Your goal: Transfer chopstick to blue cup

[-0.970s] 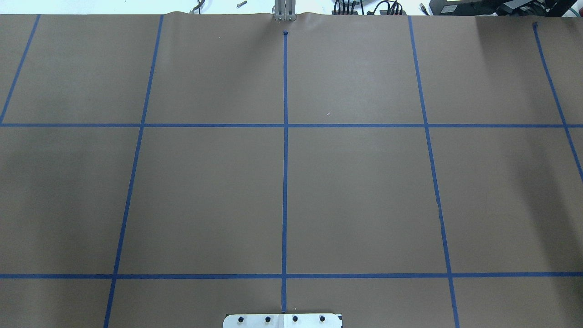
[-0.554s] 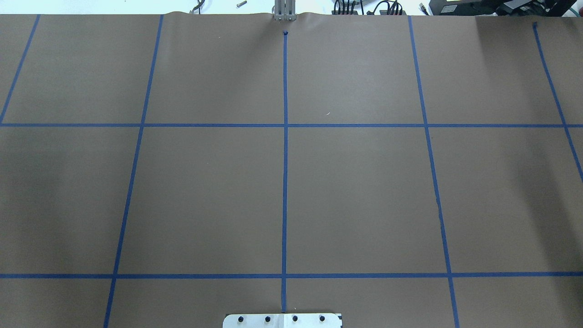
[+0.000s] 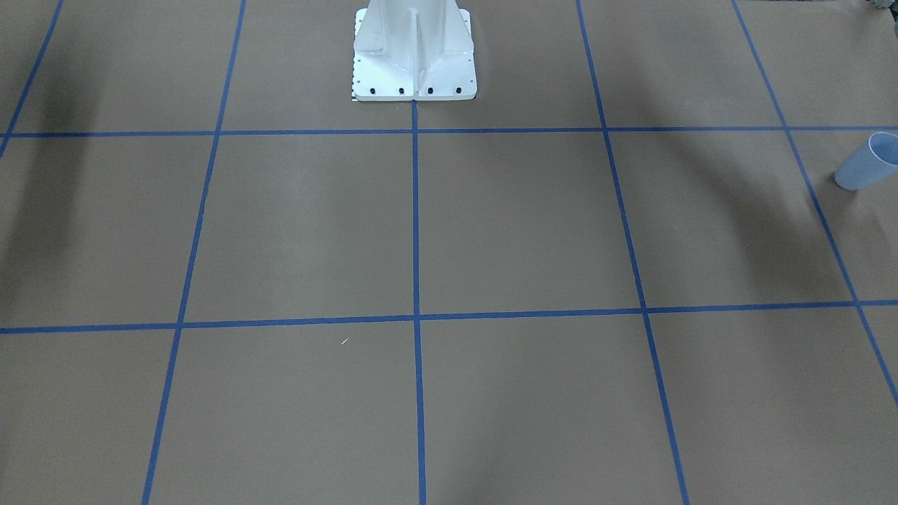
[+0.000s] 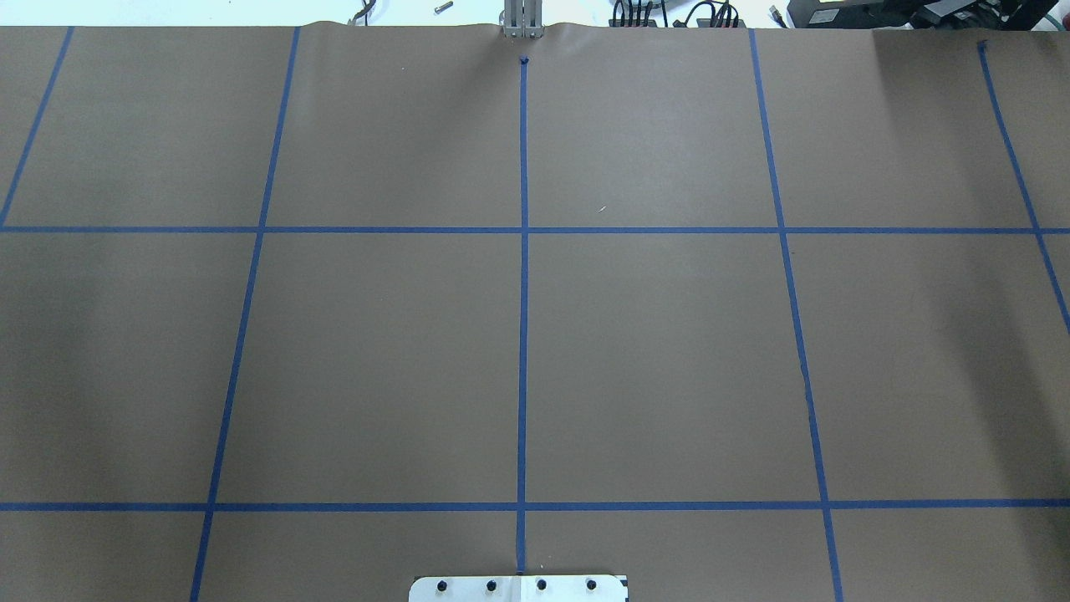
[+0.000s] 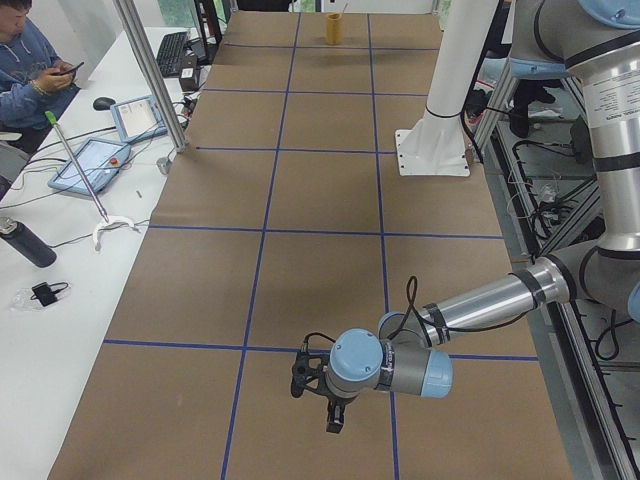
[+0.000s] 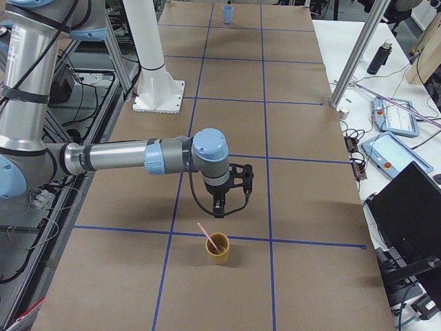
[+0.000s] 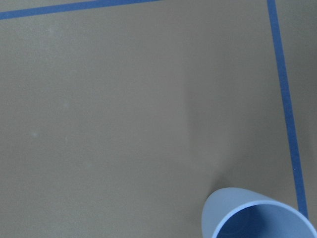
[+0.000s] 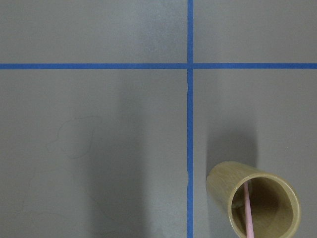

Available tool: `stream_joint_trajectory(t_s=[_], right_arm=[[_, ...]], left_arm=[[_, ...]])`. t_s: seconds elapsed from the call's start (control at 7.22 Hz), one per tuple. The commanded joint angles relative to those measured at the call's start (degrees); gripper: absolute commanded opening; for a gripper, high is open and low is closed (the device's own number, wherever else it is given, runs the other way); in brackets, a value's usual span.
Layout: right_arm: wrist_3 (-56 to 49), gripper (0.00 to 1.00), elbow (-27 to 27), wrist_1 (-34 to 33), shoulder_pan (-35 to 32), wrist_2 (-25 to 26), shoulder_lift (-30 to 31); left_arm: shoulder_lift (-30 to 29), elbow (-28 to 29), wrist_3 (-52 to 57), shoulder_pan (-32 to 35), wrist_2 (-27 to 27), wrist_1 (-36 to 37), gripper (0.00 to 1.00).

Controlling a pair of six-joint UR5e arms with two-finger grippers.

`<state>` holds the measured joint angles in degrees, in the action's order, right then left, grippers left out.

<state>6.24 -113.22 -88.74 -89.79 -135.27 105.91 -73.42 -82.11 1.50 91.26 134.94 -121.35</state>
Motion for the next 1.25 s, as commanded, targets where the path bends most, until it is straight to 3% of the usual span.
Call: stream_joint_trajectory(t_s=[0.0,0.55,1.11], right_arm=[[0.00,1.00,0.19,-0.03,0.31,-0.78,0.00],[0.09,1.00,0.98,0.06,0.66,-0.88,0.00],[0.27,1.00,0.99,0.06,0.84,-1.05,0.00]], left_arm=[[-0.14,1.24,0.00,-0.21,2.59,0.07,0.98],[-2.51,4.05,0.00,-1.00,5.59,0.15,0.96],[-3.40,5.64,0.00,-1.26,6.83,0.15,0.88]])
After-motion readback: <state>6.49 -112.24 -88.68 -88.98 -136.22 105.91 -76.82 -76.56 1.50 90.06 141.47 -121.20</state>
